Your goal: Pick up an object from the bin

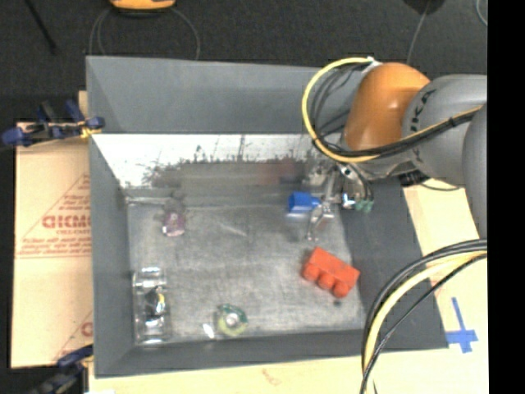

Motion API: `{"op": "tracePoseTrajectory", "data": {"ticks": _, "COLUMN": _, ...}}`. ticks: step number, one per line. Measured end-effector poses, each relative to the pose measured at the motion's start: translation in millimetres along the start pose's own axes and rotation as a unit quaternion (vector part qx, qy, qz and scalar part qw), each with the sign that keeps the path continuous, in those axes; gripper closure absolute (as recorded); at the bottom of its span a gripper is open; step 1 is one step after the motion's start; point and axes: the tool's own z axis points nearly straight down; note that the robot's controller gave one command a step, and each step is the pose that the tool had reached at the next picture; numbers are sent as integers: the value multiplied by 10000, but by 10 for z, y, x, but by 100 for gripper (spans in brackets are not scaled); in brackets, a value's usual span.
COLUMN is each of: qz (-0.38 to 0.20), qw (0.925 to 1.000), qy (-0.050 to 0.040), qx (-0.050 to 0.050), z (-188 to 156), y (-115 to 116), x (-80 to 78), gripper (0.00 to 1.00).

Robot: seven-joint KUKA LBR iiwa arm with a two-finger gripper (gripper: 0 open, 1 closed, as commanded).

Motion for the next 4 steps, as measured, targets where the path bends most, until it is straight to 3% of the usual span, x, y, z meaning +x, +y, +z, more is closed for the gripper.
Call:
{"op": "tracePoseTrajectory", "data": {"ticks": 1, "qz": 938, "qw": 9956, "qy": 0, "qx": 5, "z": 14, "y": -59, "x": -7, "gripper": 0}}
{"op": "tracePoseTrajectory", "data": {"ticks": 2, "qz": 1722, "qw": 9851, "qy": 19, "qx": 13, "z": 265, "y": 68, "x": -11, "gripper": 0}}
{"op": "tracePoseTrajectory", "data": {"ticks": 3, "qz": 2390, "qw": 9710, "qy": 49, "qx": -13, "z": 262, "y": 113, "x": -37, "gripper": 0}}
{"op": "tracePoseTrajectory", "data": {"ticks": 4, "qz": 2391, "qw": 9710, "qy": -52, "qx": 2, "z": 254, "y": 76, "x": -72, "gripper": 100}}
